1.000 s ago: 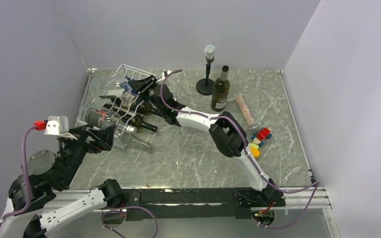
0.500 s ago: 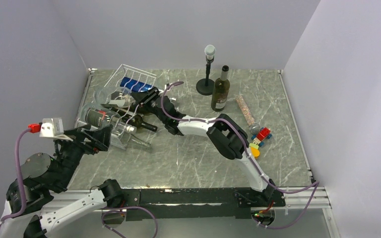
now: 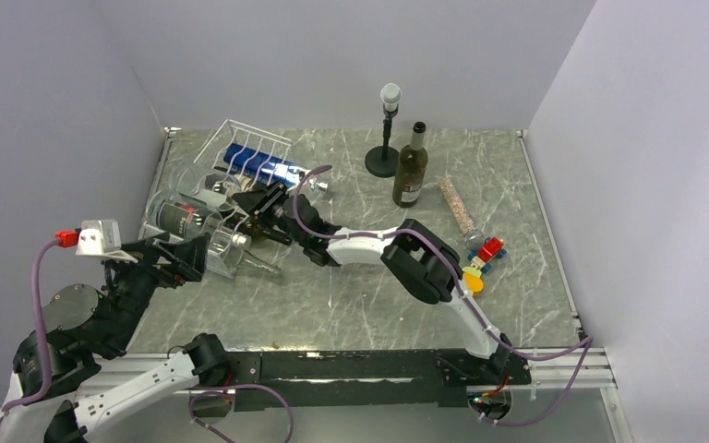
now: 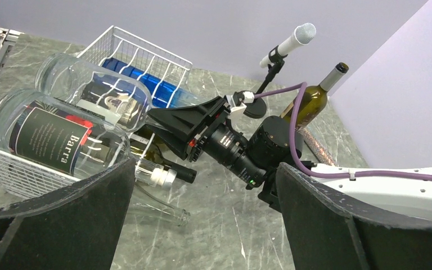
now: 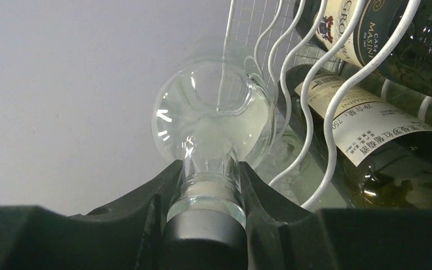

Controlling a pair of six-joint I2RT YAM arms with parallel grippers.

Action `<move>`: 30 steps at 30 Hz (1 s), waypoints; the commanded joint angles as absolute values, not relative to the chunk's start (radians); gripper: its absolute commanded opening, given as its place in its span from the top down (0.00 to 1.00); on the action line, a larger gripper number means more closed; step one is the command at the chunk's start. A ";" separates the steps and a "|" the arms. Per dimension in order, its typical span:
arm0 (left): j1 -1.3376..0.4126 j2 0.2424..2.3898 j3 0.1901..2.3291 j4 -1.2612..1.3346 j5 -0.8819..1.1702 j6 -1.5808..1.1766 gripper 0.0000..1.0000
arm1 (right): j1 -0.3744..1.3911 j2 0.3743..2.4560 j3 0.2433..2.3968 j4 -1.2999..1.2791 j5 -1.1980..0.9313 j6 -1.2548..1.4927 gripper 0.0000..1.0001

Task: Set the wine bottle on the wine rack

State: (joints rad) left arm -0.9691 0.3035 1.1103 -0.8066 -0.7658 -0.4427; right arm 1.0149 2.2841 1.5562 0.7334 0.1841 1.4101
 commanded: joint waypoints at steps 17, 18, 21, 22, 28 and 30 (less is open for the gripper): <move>-0.966 0.288 1.125 -0.834 -0.801 -0.471 0.01 | 1.043 2.135 1.496 0.611 0.089 1.499 0.34; -0.966 0.288 1.124 -0.834 -0.802 -0.471 0.01 | 1.041 2.134 1.495 0.604 0.080 1.502 0.34; -0.966 0.287 1.127 -0.838 -0.808 -0.473 0.01 | 1.036 2.128 1.495 0.558 0.065 1.510 0.25; -0.966 0.287 1.127 -0.840 -0.808 -0.472 0.01 | 1.037 2.123 1.486 0.560 0.068 1.504 0.21; -0.967 0.282 1.131 -0.836 -0.817 -0.468 0.01 | 1.037 2.066 1.426 0.519 0.120 1.429 0.00; -0.966 0.283 1.133 -0.839 -0.822 -0.471 0.01 | 1.037 2.046 1.402 0.519 0.140 1.412 0.00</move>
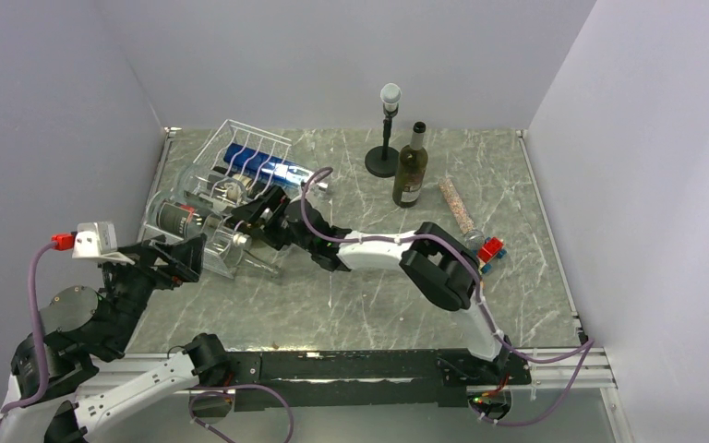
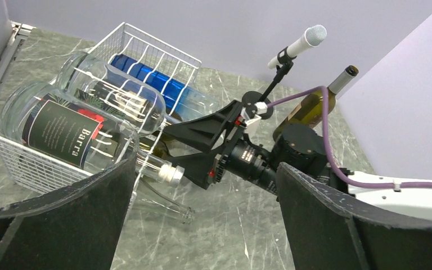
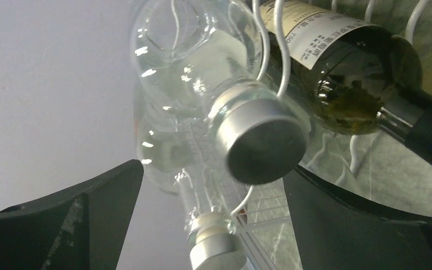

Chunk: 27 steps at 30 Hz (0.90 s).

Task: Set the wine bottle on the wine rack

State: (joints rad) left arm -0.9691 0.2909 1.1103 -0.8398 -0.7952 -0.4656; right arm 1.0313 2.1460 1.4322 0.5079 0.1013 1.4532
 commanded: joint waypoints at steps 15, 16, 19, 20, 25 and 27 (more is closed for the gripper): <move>-0.966 0.317 1.020 -0.703 -0.761 -0.489 0.01 | 1.014 1.736 1.129 0.237 0.345 1.184 0.00; -0.966 0.320 1.006 -0.688 -0.758 -0.488 0.01 | 1.012 1.698 1.120 0.201 0.391 1.149 0.00; -0.966 0.333 0.968 -0.642 -0.744 -0.482 0.01 | 0.987 1.587 1.085 0.127 0.531 1.021 0.00; -0.966 0.336 0.960 -0.629 -0.733 -0.476 0.01 | 0.974 1.550 1.084 0.104 0.560 0.968 0.00; -0.966 0.354 0.942 -0.577 -0.699 -0.450 0.01 | 0.897 1.345 1.122 -0.050 0.656 0.647 0.00; -0.966 0.354 0.933 -0.560 -0.710 -0.438 0.01 | 0.878 1.259 1.111 -0.012 0.689 0.474 0.00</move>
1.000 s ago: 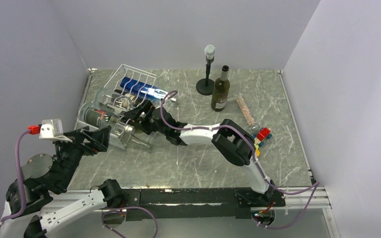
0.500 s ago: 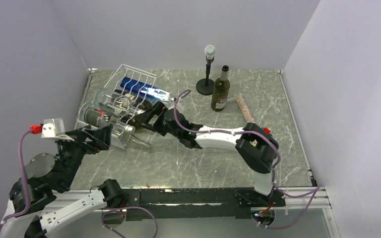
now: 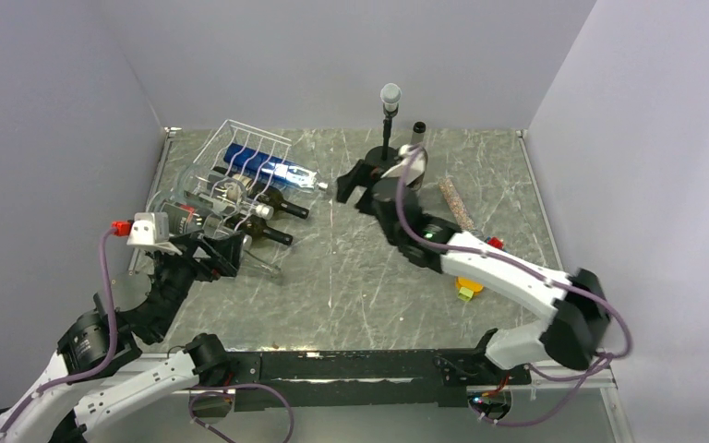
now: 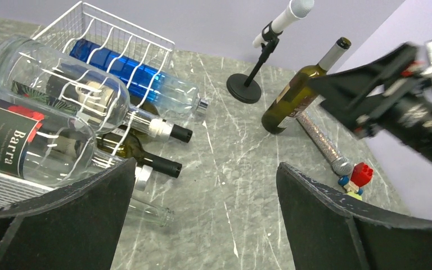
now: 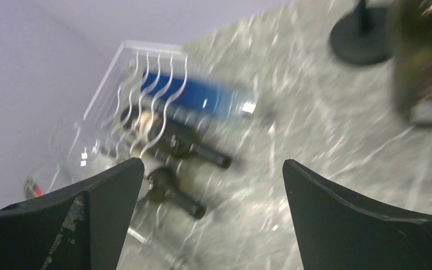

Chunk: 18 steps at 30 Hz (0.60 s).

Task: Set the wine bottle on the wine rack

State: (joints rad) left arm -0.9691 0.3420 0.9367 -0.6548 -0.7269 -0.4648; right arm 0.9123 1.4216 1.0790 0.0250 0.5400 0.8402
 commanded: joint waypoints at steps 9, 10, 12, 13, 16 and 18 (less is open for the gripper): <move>-0.966 0.391 0.906 -0.470 -0.763 -0.362 0.01 | 0.614 1.253 1.368 -0.273 0.579 0.172 0.00; -0.966 0.402 0.893 -0.440 -0.766 -0.350 0.01 | 0.588 1.275 1.394 -0.293 0.549 0.157 0.01; -0.966 0.441 0.868 -0.385 -0.735 -0.304 0.01 | 0.536 1.315 1.439 -0.323 0.505 0.146 0.03; -0.966 0.471 0.873 -0.388 -0.732 -0.309 0.01 | 0.517 1.328 1.449 -0.323 0.484 0.135 0.05; -0.965 0.573 0.902 -0.428 -0.729 -0.342 0.01 | 0.456 1.361 1.463 -0.308 0.344 0.107 0.09; -0.962 0.628 0.908 -0.442 -0.680 -0.362 0.01 | 0.413 1.399 1.494 -0.334 0.259 0.111 0.10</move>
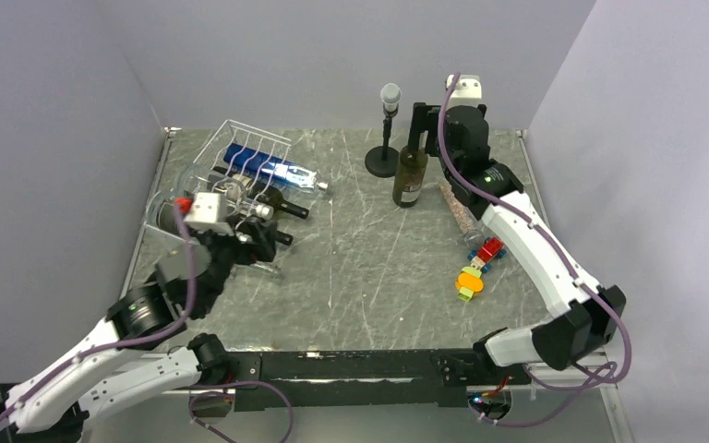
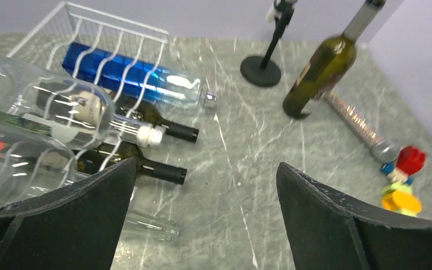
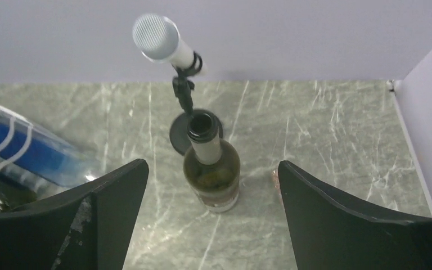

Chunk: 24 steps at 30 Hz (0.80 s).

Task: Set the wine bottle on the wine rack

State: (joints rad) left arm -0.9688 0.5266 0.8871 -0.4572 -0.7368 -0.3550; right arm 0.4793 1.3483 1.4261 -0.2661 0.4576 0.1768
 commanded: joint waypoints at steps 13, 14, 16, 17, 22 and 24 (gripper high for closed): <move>-0.616 0.885 0.914 -0.367 0.031 -0.404 0.01 | 0.352 1.649 1.643 -0.340 0.147 0.080 0.14; -0.582 0.926 0.926 -0.362 0.114 -0.412 0.01 | 0.350 1.668 1.660 -0.353 0.143 0.083 0.17; -0.530 0.988 0.929 -0.336 0.229 -0.435 0.01 | 0.350 1.694 1.673 -0.366 0.141 0.090 0.21; -0.513 1.000 0.919 -0.311 0.256 -0.454 0.01 | 0.349 1.699 1.672 -0.367 0.138 0.092 0.23; -0.494 0.994 0.881 -0.222 0.271 -0.474 0.01 | 0.344 1.732 1.676 -0.401 0.118 0.104 0.31; -0.494 0.995 0.880 -0.216 0.252 -0.465 0.01 | 0.342 1.741 1.679 -0.413 0.118 0.104 0.37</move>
State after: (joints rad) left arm -0.4984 1.0252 0.8707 -0.3286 0.1799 -0.4484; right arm 0.3508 1.7313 1.6268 -0.3862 0.1383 0.0982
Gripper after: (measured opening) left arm 0.994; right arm 0.672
